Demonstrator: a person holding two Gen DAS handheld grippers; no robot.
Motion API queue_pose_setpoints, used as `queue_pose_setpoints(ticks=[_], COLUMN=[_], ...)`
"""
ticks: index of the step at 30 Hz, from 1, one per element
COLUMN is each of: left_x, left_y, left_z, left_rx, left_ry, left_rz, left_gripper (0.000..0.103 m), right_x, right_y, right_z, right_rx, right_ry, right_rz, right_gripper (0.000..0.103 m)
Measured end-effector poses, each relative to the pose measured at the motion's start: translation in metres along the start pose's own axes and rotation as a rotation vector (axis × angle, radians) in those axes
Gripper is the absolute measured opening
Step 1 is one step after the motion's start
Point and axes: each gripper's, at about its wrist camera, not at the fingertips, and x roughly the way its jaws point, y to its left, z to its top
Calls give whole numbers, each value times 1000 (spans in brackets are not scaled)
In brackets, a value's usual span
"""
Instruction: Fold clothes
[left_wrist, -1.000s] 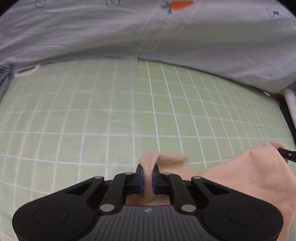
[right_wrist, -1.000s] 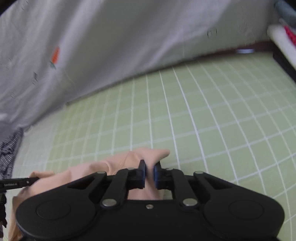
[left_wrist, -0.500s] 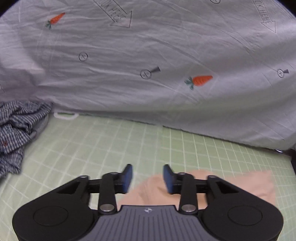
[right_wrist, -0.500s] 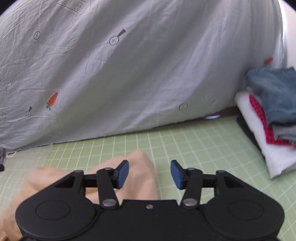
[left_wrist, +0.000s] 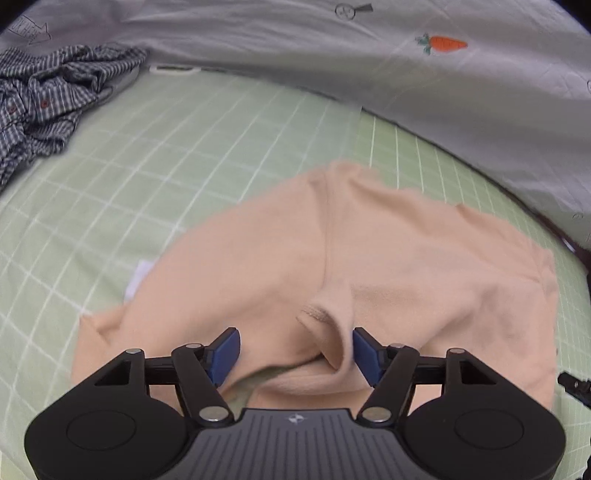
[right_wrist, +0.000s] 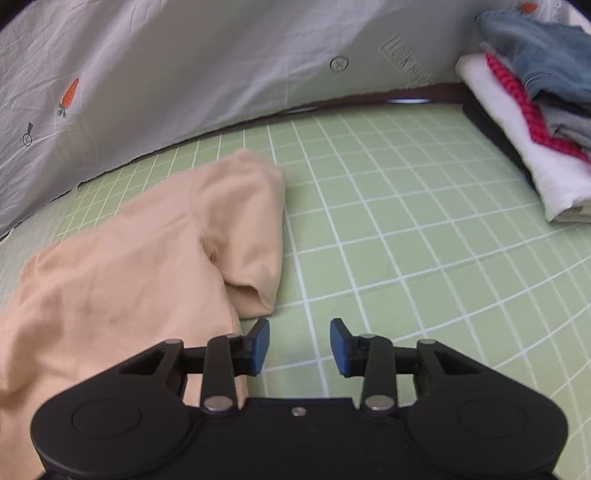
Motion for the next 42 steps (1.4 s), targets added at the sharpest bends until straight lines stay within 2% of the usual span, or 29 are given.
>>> queue_pose_setpoints(ticks=[5,9,10,11,12,13,17,21,24,25,29,33,37,39,40,42], left_x=[9,16,16,17,18,19,22,26,28,29,29,32,36,36,36,36], left_y=[-6,-8,-8,-8,-8,-7,-2,-8,-12,-13,-16,-21,-28,-29,-29,-29], left_z=[-2,-4,-6,-7,-8,-9,-14,-15,-16,-16,-18,-19,-19,-19,-19,-19], left_rx=[17,19,22,26,30,32,32,64,75,78,95,107,116,116,115,116], left_ry=[30,41,39,36,34,31,8,8,8,8,4,1,1,2,3,2], left_rz=[37,43,42,42,41,39,14,16,27,30,38,66,102,109,109,110], left_gripper=[77,82,83,84,84,85,91,97,101,102,103,103,103,103,103,103], right_x=[18,28,29,30,30,29,8,-26,-23,-18,-3,6,11,18,21,25], right_y=[9,14,15,15,13,11,-8,-1,12,13,-13,-25,-29,-29,-28,-26], right_z=[2,6,7,8,9,11,31,57,54,50,25,3,-2,-1,-1,1], right_rx=[-19,-37,-51,-61,-63,-60,-16,-124,-199,-197,55,103,170,184,173,128], right_ry=[1,-41,-49,-56,-62,-77,-223,-374,-352,-326,-180,-104,-108,-101,-97,-92], right_rz=[42,12,2,-2,9,8,-128,-193,-196,-199,-150,-133,-88,-72,-68,-63], right_gripper=[36,36,32,17,7,3,3,4,14,24,28,30,43,43,40,19])
